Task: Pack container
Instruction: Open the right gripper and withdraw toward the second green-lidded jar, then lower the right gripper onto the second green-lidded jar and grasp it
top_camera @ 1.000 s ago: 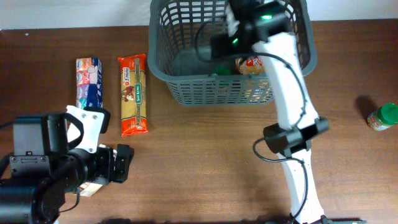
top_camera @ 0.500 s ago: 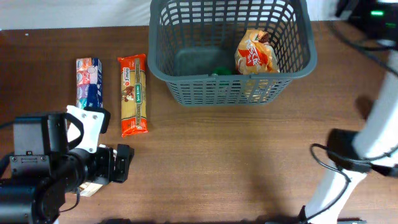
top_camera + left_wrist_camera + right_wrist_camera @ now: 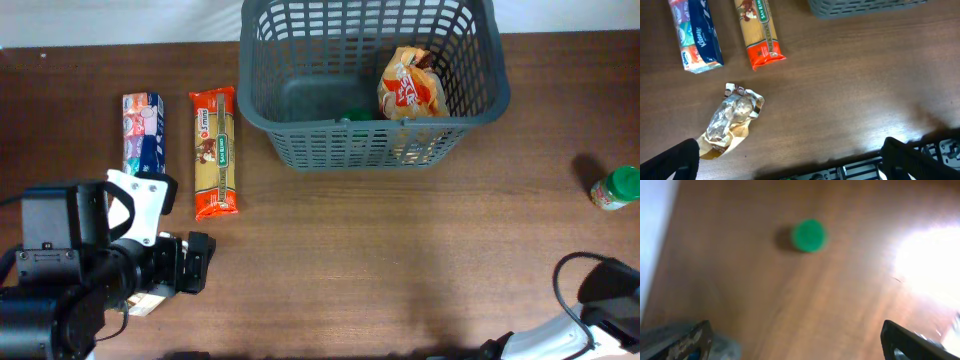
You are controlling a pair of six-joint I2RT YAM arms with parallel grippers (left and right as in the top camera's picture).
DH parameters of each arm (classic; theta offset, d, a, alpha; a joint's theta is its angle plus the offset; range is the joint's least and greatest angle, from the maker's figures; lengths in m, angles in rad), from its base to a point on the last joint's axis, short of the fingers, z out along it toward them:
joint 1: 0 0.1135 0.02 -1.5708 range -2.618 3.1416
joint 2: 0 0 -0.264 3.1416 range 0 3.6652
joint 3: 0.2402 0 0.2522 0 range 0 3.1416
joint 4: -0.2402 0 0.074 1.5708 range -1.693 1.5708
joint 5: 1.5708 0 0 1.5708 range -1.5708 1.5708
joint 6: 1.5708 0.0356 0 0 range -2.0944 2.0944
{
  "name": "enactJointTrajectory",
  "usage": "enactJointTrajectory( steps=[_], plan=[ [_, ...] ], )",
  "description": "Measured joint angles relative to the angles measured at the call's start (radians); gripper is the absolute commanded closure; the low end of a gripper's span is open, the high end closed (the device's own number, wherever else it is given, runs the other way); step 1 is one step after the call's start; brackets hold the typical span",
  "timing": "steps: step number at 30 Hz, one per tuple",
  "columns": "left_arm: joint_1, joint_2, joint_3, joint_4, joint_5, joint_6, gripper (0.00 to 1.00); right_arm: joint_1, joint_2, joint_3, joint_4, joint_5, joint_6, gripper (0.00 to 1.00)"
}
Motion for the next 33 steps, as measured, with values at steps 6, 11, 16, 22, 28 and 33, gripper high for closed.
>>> enactJointTrajectory(
  steps=[6,11,16,22,28,33],
  plan=[
    [0.000,0.000,0.000,-0.001,0.000,0.000,0.01,-0.104,0.000,-0.214,0.122,0.007,0.013,0.01],
    [0.000,0.000,0.000,-0.001,0.000,0.000,0.01,-0.105,0.000,-0.360,0.239,0.006,0.017,0.01],
    [0.000,0.000,0.000,0.000,0.000,0.000,0.01,-0.085,0.006,-0.496,0.358,0.006,0.012,0.01],
    [0.000,0.000,0.000,0.000,0.000,0.000,0.01,-0.083,0.121,-0.524,0.371,-0.005,0.009,0.01],
    [0.000,0.000,0.000,-0.001,0.000,0.000,0.01,-0.068,0.161,-0.533,0.415,-0.009,0.007,0.01],
    [0.000,0.000,0.000,0.000,0.000,0.000,0.01,-0.003,0.169,-0.507,0.427,-0.009,-0.006,0.01]
  ],
)
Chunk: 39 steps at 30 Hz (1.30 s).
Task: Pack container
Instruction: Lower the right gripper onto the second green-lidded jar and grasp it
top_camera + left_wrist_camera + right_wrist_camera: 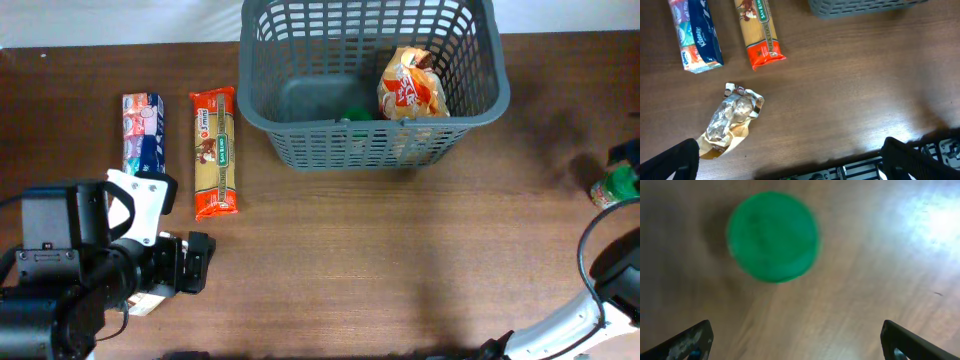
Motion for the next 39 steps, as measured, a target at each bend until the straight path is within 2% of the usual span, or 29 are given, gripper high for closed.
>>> enactJointTrajectory(
  steps=[5,11,27,39],
  plan=[
    [0.000,0.000,0.000,0.000,0.000,0.000,0.01,0.053,0.033,0.104,-0.021,-0.001,-0.003,0.01],
    [0.000,0.000,0.000,0.000,0.000,0.000,0.01,0.040,0.079,0.219,-0.074,0.004,-0.003,0.01],
    [0.000,0.000,0.000,0.000,0.000,0.000,0.01,-0.041,0.165,0.232,-0.095,0.005,-0.008,0.01],
    [0.000,0.000,0.000,0.000,0.000,0.000,0.01,-0.044,0.222,0.232,-0.081,0.005,-0.012,0.01]
  ],
)
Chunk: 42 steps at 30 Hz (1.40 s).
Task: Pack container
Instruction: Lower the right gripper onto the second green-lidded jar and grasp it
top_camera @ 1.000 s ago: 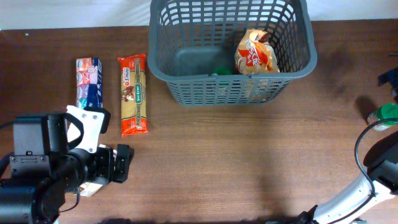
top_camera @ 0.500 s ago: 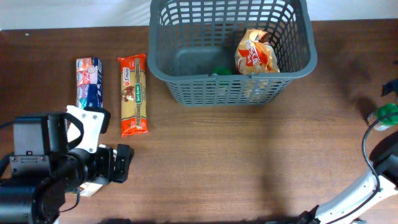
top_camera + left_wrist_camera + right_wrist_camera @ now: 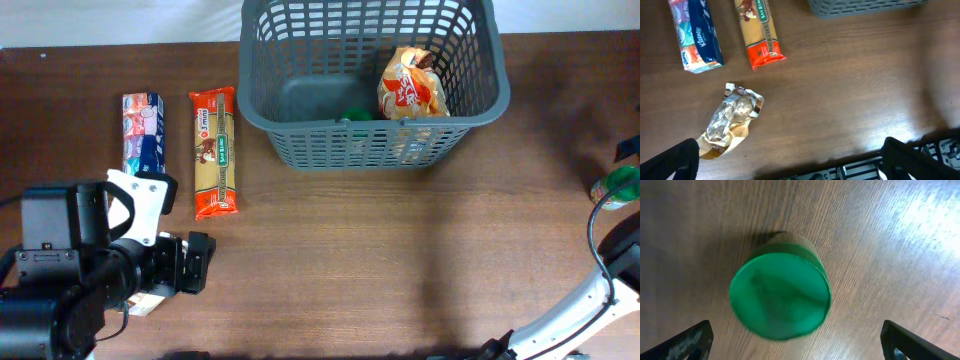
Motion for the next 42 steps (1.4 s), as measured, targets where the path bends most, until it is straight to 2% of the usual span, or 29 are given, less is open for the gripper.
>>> enactJointTrajectory(
  steps=[23,35,38,42],
  plan=[
    [0.000,0.000,0.000,0.000,0.000,0.000,0.01,0.000,0.157,0.000,0.042,0.000,-0.048,0.01],
    [0.000,0.000,0.000,0.000,0.000,0.000,0.01,0.000,0.163,0.000,0.065,0.000,-0.094,0.01],
    [0.000,0.000,0.000,0.000,0.000,0.000,0.01,0.000,0.166,0.000,0.065,0.000,-0.100,0.14],
    [0.000,0.000,0.000,0.000,0.000,0.000,0.01,0.000,0.167,0.000,0.065,0.000,-0.108,0.14]
  ],
)
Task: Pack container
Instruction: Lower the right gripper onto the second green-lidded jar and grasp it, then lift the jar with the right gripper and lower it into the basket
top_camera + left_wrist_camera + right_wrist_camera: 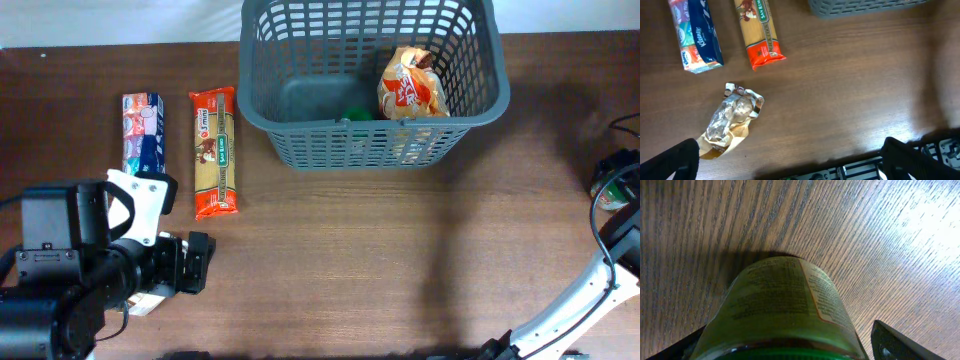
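A green-lidded jar with a yellow-green label [785, 305] stands on the table at the far right. My right gripper [785, 347] has come down around it. The jaws stand either side of the jar, and the right fingertip [890, 342] is still a little apart from the glass. In the overhead view that gripper [615, 178] covers most of the jar. The grey basket [300, 140] at the back holds an orange snack bag [410, 85] and a green item [357, 114]. My left gripper [790, 172] is open above bare wood near a crumpled foil wrapper [730, 120].
A tissue pack [142, 133] and a red pasta packet [215, 152] lie side by side left of the basket. The right arm's cable runs along the table's right edge [600, 270]. The left arm's body fills the front left corner.
My right gripper has dropped from above the jar's lid to around its body, and the label now fills the right wrist view. The left arm and the other items are unchanged.
At first the jar was a small green disc far below my right gripper. Then the lid loomed larger, then filled the middle of the view. Now the open jaws straddle the jar's sides. My left gripper stayed open by the wrapper throughout.
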You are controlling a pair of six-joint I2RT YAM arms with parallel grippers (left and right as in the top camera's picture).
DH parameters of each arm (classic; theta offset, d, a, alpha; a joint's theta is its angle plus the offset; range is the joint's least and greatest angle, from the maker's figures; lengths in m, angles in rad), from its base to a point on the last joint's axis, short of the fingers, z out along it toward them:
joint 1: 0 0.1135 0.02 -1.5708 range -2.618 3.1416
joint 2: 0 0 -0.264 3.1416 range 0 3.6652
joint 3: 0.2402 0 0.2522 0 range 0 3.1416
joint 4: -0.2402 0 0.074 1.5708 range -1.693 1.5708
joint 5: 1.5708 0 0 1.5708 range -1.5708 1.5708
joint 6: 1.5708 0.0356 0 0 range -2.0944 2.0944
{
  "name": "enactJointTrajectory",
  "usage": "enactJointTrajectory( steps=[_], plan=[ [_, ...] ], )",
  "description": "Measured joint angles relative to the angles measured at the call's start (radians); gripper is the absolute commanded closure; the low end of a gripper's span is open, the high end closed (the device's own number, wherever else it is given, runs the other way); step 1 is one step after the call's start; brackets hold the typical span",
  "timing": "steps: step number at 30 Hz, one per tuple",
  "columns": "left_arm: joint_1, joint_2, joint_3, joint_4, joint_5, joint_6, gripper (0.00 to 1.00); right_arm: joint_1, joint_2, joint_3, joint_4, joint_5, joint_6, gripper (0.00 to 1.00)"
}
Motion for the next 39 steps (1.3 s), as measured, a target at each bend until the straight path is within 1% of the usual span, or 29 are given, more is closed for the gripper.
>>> enactJointTrajectory(
  steps=[1,2,3,4,5,6,8,9,10,16,19,22,26,28,30,32,33,35,37,39],
  plan=[
    [0.000,0.000,0.000,0.000,0.000,0.000,0.01,0.000,0.000,0.000,0.000,0.000,0.000,0.19],
    [0.000,0.000,0.000,0.000,0.000,0.000,0.01,0.000,0.000,0.000,0.001,0.000,-0.002,0.28],
    [0.000,0.000,0.000,0.000,0.000,0.000,0.01,0.000,0.000,0.000,0.004,0.000,-0.010,0.41],
    [0.000,0.000,0.000,0.000,0.000,0.000,0.01,0.000,0.000,0.000,0.004,-0.002,0.000,0.48],
    [0.000,0.000,0.000,0.000,0.000,0.000,0.01,0.000,0.000,0.000,0.003,0.000,-0.008,0.60],
    [0.000,0.000,0.000,0.000,0.000,0.000,0.01,0.000,0.000,0.002,0.003,0.001,-0.010,0.65],
    [0.000,0.000,0.000,0.000,0.000,0.000,0.01,0.000,0.001,0.005,0.007,0.001,-0.008,0.79],
    [0.000,0.000,0.000,0.000,0.000,0.000,0.01,0.000,0.001,0.005,0.005,0.001,-0.008,0.92],
    [0.000,0.000,0.000,0.000,0.000,0.000,0.01,0.000,0.001,0.005,0.003,0.001,-0.007,0.96],
    [0.000,0.000,0.000,0.000,0.000,0.000,0.01,0.000,0.001,0.005,-0.021,0.000,-0.008,0.96],
    [0.000,0.000,0.000,0.000,0.000,0.000,0.01,0.000,0.002,0.014,-0.066,-0.001,-0.008,0.96],
    [0.000,0.000,0.000,0.000,0.000,0.000,0.01,0.000,0.003,0.061,-0.112,-0.021,-0.008,0.96],
    [0.000,0.000,0.000,0.000,0.000,0.000,0.01,0.000,0.004,0.212,-0.185,-0.083,-0.008,0.96],
    [0.000,0.000,0.000,0.000,0.000,0.000,0.01,0.000,-0.001,0.349,-0.246,-0.127,-0.007,0.96],
    [0.000,0.000,0.000,0.000,0.000,0.000,0.01,0.001,-0.008,0.418,-0.274,-0.150,-0.009,0.96],
    [0.000,0.000,0.000,0.000,0.000,0.000,0.01,0.005,-0.034,0.565,-0.339,-0.203,-0.017,0.96],
    [0.000,0.000,0.000,0.000,0.000,0.000,0.01,0.012,-0.053,0.644,-0.381,-0.225,-0.022,0.96],
    [0.000,0.000,0.000,0.000,0.000,0.000,0.01,0.029,-0.084,0.747,-0.419,-0.254,-0.039,0.96],
    [0.000,0.000,0.000,0.000,0.000,0.000,0.01,0.070,-0.150,0.829,-0.418,-0.291,-0.065,0.96],
    [0.000,0.000,0.000,0.000,0.000,0.000,0.01,0.136,-0.223,0.862,-0.419,-0.320,-0.080,0.96]
  ],
)
